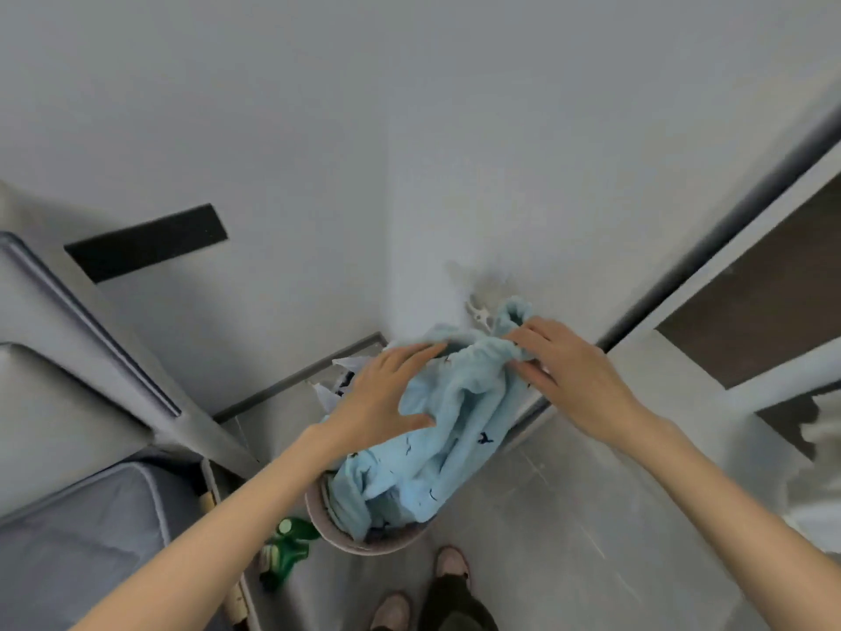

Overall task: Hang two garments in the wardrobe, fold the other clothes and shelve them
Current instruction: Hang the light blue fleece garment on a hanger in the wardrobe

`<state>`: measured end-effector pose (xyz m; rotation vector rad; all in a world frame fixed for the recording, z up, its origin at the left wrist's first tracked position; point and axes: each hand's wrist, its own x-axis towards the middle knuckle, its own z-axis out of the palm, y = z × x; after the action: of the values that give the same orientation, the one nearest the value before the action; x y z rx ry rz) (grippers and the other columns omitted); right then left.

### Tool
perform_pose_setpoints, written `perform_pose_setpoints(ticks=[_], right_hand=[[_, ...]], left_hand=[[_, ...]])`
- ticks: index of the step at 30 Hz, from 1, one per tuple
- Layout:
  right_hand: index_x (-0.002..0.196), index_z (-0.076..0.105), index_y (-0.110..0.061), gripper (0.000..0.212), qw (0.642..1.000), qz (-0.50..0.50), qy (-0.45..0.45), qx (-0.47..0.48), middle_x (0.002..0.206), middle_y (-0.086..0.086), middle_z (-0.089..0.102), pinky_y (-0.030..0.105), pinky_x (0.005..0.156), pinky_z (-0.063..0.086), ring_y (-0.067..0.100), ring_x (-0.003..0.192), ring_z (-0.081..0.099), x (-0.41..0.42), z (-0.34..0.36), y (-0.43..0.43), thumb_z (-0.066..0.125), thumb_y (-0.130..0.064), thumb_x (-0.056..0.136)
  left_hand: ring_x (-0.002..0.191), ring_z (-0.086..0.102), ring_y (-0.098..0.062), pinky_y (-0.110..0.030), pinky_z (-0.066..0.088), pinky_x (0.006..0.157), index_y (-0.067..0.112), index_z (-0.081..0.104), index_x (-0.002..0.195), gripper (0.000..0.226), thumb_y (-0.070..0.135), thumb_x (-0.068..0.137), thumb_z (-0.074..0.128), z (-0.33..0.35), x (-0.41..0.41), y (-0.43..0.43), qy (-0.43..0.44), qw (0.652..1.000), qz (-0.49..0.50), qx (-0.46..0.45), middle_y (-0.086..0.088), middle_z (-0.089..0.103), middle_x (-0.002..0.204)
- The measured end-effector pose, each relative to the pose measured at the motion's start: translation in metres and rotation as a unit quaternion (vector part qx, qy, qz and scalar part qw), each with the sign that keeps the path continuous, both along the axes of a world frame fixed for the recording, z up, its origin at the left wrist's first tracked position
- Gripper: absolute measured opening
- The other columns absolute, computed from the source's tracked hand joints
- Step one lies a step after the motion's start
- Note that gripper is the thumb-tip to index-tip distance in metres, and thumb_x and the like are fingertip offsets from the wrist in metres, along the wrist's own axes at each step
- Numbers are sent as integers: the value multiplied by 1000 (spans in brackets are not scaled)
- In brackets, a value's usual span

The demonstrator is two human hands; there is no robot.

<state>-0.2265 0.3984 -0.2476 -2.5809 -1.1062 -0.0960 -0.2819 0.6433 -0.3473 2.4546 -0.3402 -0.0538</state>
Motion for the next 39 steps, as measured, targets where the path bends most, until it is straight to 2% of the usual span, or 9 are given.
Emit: perform_pose_setpoints(ticks=[4, 8, 13, 18, 21, 23, 28, 32, 39], right_hand=[[112, 60, -14, 29, 998, -26, -41, 31, 100, 0, 54, 42, 67, 49, 22, 93, 52, -32, 65, -34, 43, -33, 98], [110, 60, -13, 25, 986, -76, -132, 61, 101, 1, 56, 34, 76, 43, 21, 93, 49, -58, 121, -77, 43, -28, 99], [109, 59, -11, 16, 949, -186, -242, 80, 97, -2, 49, 25, 74, 28, 21, 84, 40, -83, 174, -146, 48, -15, 98], [108, 60, -10, 19, 885, -328, -325, 54, 93, -1, 53, 23, 77, 29, 21, 93, 34, -119, 201, -227, 48, -21, 97], [104, 61, -9, 12, 872, -383, -301, 54, 94, 3, 58, 32, 97, 31, 21, 97, 40, -141, 209, -279, 54, -12, 95], [99, 61, -10, 8, 882, -390, -262, 47, 90, 1, 58, 43, 110, 27, 12, 88, 42, -159, 212, -311, 57, -9, 92], [100, 45, -25, 7, 887, -420, -175, -77, 92, -10, 49, 36, 68, 49, 17, 81, 56, -208, 198, -362, 45, -31, 98], [122, 39, -24, 23, 870, -446, -137, -159, 110, -4, 49, 33, 61, 49, 21, 71, 56, -233, 183, -385, 41, -32, 100], [97, 36, -24, 24, 853, -473, -138, -174, 100, -6, 47, 34, 56, 42, 19, 76, 50, -252, 167, -420, 45, -4, 89]], left_hand=[[126, 37, -13, -33, 32, 106, 26, 47, 133, 69, 53, 74, 72, 49, 10, -23, -49, 997, -33, -43, 8, 44, 136], [87, 37, 5, -30, 33, 92, 30, 50, 123, 77, 81, 66, 53, 103, 23, -60, -88, 991, -95, -9, 31, 43, 97], [82, 41, 24, -32, 34, 86, 29, 55, 119, 44, 57, 85, 57, 152, 33, -119, -153, 975, -158, -12, 28, 51, 91], [54, 41, -1, -11, 27, 64, 24, 60, 116, 32, 41, 89, 59, 210, 25, -195, -274, 948, -160, 0, 20, 47, 61], [64, 47, -1, -26, 30, 71, 22, 59, 111, 23, 35, 96, 51, 239, 16, -239, -346, 925, -154, 36, 18, 52, 72], [72, 56, -19, -31, 28, 69, 14, 61, 103, 16, 23, 95, 50, 256, 12, -268, -411, 896, -133, 102, 3, 59, 82], [58, 57, -26, -31, 35, 59, 10, 65, 83, 25, -7, 65, 71, 292, -4, -330, -469, 840, -105, 253, -8, 60, 70], [46, 51, -23, -29, 35, 54, 12, 60, 68, 29, -8, 53, 75, 293, -13, -364, -479, 815, -110, 307, -4, 54, 55], [39, 45, -21, -27, 30, 53, 13, 52, 58, 37, -13, 41, 73, 282, -15, -392, -481, 805, -129, 323, -3, 49, 46]])
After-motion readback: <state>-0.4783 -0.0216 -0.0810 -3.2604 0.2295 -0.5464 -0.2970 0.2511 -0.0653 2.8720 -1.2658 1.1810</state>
